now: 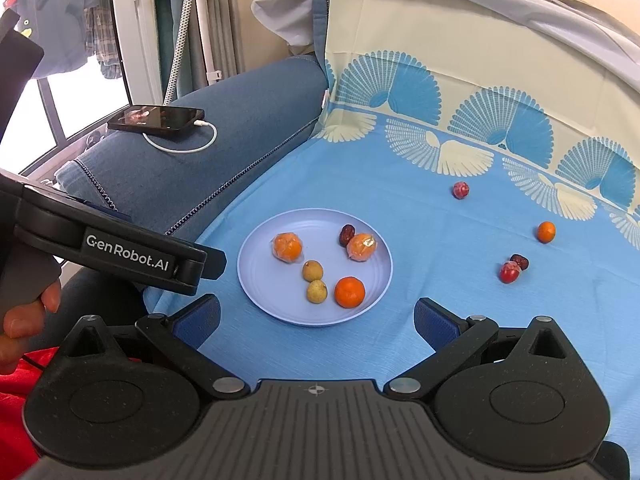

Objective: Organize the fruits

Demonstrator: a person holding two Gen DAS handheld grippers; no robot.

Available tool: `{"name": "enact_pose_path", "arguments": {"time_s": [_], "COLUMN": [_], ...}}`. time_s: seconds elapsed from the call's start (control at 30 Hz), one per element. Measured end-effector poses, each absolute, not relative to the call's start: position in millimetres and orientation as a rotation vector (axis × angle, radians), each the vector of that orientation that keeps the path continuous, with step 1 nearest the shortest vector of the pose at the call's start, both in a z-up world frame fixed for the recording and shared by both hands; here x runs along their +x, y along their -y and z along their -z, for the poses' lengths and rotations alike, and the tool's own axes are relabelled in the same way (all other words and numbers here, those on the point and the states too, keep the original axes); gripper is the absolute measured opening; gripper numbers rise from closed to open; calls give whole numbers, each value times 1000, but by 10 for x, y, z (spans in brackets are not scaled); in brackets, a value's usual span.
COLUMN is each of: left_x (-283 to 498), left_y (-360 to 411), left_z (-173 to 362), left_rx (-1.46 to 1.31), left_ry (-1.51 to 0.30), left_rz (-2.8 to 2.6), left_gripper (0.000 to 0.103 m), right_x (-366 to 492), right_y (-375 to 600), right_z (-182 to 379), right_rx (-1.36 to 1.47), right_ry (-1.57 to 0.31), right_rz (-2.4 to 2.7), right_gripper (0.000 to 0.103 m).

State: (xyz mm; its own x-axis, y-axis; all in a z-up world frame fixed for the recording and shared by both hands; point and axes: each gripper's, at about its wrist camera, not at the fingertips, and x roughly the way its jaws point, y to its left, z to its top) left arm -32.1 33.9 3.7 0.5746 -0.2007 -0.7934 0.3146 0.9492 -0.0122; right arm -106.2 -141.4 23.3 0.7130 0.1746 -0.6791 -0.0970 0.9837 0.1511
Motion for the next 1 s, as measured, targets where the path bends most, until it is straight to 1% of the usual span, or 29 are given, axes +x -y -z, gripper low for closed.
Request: {"name": "enact_pose_path", "arguments": {"time_s": [1.0], "left_x": [-199], "left_y": [-310], "left_z": [72], "left_rx": [151], "left_ry": [-944], "left_rz": [296], "left_gripper": [103], "right_x": [-952], "right_y": [1487], "right_z": [-112], "right_rx": [141], "right_ry": [-810], "right_rz": [-134], "right_gripper": [102]}}
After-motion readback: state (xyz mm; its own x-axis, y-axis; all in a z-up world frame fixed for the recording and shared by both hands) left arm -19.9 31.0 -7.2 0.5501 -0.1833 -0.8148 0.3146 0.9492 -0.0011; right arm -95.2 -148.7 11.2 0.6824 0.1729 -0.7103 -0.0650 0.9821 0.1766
